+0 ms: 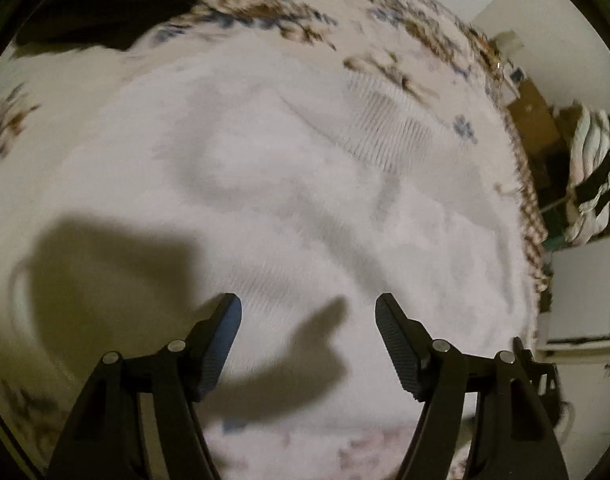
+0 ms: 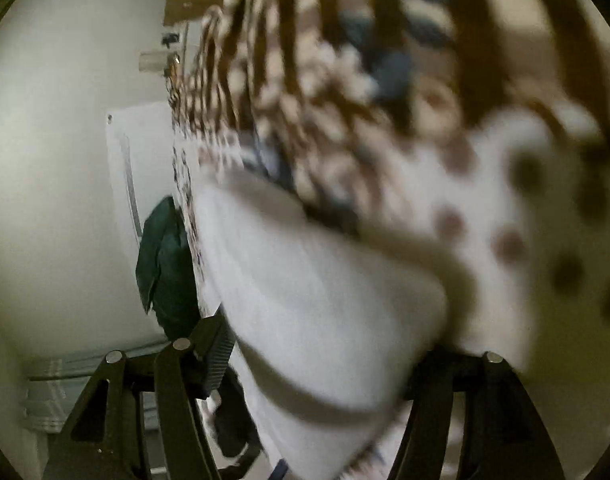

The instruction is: Fold small clothes

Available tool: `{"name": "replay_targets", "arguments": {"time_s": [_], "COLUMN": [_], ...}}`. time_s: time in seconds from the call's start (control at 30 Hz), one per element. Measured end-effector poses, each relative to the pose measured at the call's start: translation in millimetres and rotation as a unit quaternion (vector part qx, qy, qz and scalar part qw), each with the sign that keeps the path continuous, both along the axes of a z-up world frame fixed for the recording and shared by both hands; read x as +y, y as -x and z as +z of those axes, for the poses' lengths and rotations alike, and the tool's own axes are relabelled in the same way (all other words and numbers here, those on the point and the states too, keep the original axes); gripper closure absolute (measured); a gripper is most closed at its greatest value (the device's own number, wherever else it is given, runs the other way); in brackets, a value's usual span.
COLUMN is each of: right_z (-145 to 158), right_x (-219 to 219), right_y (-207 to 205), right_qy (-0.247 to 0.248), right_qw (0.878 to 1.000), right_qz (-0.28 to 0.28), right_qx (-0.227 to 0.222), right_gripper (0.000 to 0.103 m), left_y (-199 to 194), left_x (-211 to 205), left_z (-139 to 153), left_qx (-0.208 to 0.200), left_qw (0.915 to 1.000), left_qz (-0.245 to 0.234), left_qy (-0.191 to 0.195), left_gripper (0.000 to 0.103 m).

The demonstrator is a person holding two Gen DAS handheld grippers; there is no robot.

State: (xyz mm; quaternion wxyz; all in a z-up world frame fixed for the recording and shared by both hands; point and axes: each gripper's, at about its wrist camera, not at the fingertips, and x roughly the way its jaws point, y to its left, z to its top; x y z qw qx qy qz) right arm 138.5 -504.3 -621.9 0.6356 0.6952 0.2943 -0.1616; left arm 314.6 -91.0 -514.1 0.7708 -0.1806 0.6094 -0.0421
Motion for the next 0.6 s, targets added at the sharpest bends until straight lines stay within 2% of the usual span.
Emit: {"name": "replay_targets", "arguments": {"time_s": [0.03,0.13,0.2,0.23,0.27,0.33,0.43,0.5,0.6], "right_z": [2.1,5.8,-1.5,-2.5,-3.0,-2.1,-0.8,6.2,19.4], "right_x": [-6.1,-23.2,-1.1,0.2,0.4,3.1,6.8,6.0,3.5], "right_y": [-1.7,-1.8,-28.7,-33.1,-35.1,-48.0,-66.4,-68.9,-66.5], "right_qy": [0.007,0.011,0.003,0.002,0.008,0.019,0.026,0.033,0.065], "right_qw": [1.0,1.0,1.0,1.0,0.999,0.999,0.999,0.999,0.996], "right_qz": [-0.006,-0.005,0.014,0.025,0.032,0.041,0.029,0.027,0.041], "right_qx": [0.005,0.005,-0.004,-0.009,-0.01,0.001,0.019,0.025,0.041], "right_gripper": [0.071,0.069,0.055,0.043,0.039,0.038,0.068,0.072,0.074], "left_y": [-1.2,-7.3,-9.7,-9.5,-8.9,-9.8,-8.7,-8.9,-10.6], "left_x": [0.5,4.7,3.7,2.1,0.7,-7.4,-18.4,-22.3,-20.4], "left_z": [-5.0,-19.1,-18.1,-18.1,-17.2,-17.2,-14.8,-15.0,-16.1], "left_qx": [0.005,0.012,0.012,0.012,0.013,0.012,0.009,0.008,0.01], "left_qw": [1.0,0.9999,0.9997,0.9996,0.9995,0.9988,0.996,0.9946,0.995], "left_qz": [-0.004,-0.01,-0.017,-0.019,-0.022,-0.03,-0.048,-0.055,-0.052], "left_qy": [-0.005,-0.006,-0.011,-0.015,-0.019,-0.037,-0.075,-0.088,-0.084], "left_gripper": [0.035,0.035,0.033,0.032,0.031,0.029,0.028,0.028,0.028]}}
